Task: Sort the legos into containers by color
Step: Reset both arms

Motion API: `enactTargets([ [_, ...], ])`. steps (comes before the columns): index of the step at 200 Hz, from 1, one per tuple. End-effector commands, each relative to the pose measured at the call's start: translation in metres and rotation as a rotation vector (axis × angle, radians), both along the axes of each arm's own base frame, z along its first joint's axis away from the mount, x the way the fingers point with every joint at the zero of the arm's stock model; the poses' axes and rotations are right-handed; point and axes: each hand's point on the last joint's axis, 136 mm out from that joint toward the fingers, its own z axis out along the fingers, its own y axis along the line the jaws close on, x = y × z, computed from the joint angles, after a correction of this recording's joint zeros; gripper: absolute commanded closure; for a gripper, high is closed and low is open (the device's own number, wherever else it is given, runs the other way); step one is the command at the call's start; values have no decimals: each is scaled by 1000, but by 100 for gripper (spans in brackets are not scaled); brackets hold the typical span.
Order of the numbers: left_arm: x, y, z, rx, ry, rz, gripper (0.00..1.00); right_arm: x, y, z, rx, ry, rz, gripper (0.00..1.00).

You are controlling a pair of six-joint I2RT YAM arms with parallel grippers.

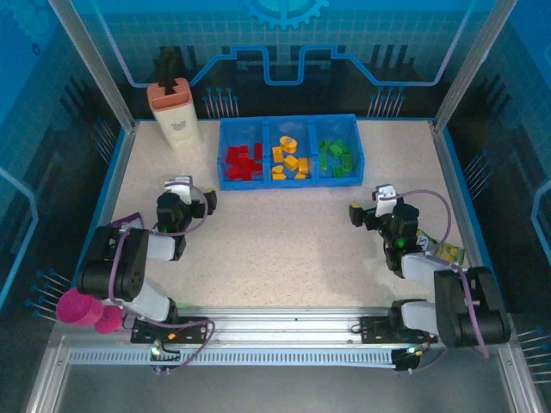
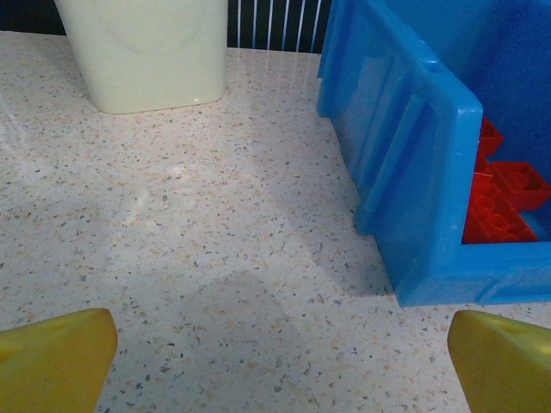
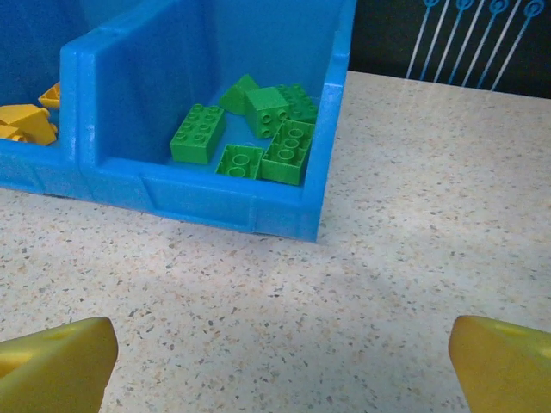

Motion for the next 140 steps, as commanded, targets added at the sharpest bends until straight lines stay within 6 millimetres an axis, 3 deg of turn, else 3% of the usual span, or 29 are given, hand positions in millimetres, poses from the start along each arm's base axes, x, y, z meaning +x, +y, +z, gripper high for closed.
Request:
enactTargets([
  [1, 1, -4, 2, 13, -7, -27, 1, 13, 8, 25, 16, -132, 65, 0],
  [31, 2, -3, 3, 13, -9, -25, 1, 21, 6, -1, 5, -118, 32, 0],
  [41, 2, -3, 2, 13, -8, -26, 1, 26, 5, 3, 7, -145, 19, 0],
  [53, 2, -3, 2, 12, -6, -26, 1, 29, 11, -9, -9, -33, 59, 0],
  [60, 2, -3, 2, 12, -7, -25, 1, 35, 17, -8, -5, -30, 92, 0],
  [140, 2, -4, 2, 19, -7, -26, 0, 42, 3, -10, 20, 2, 25, 0],
])
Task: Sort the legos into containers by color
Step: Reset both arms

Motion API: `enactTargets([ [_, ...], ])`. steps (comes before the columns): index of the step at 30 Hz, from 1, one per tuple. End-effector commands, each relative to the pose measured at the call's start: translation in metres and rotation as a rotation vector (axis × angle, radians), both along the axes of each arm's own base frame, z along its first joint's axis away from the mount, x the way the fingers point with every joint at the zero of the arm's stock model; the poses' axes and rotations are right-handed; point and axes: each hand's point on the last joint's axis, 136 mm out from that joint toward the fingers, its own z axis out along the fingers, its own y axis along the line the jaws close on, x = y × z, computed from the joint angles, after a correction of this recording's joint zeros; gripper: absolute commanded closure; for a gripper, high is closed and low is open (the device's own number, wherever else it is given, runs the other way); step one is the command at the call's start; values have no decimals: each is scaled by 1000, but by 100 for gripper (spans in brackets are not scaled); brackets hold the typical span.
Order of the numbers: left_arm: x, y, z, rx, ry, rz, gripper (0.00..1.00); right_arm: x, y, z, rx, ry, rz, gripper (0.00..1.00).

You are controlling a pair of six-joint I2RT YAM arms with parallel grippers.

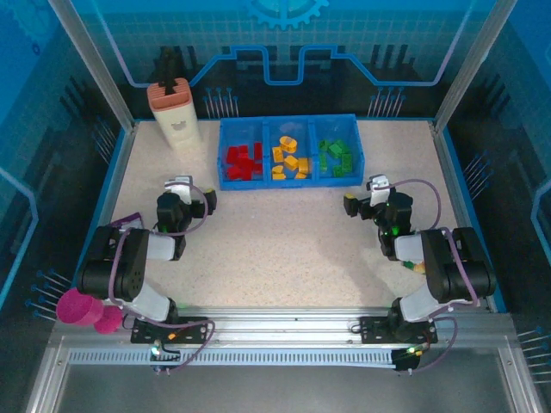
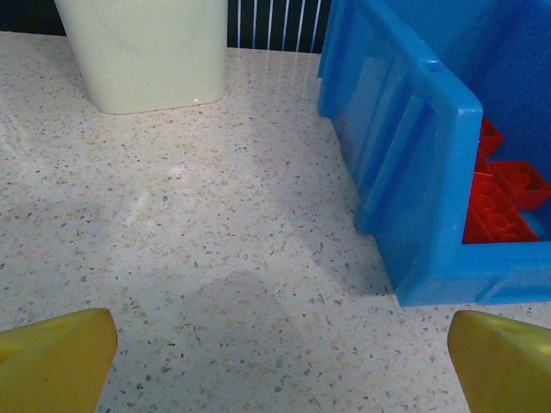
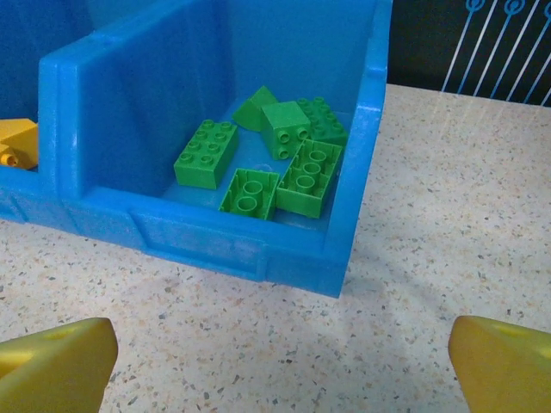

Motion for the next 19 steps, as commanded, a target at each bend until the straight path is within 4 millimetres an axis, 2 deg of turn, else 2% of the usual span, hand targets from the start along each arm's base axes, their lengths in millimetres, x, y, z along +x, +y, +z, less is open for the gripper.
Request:
enactTargets([
  [1, 2, -4, 3, 18, -8, -24, 1, 3, -6, 2, 5, 1, -21, 0],
  [19, 2, -4, 3, 17, -8, -25, 1, 4, -6, 1, -6, 4, -31, 0],
])
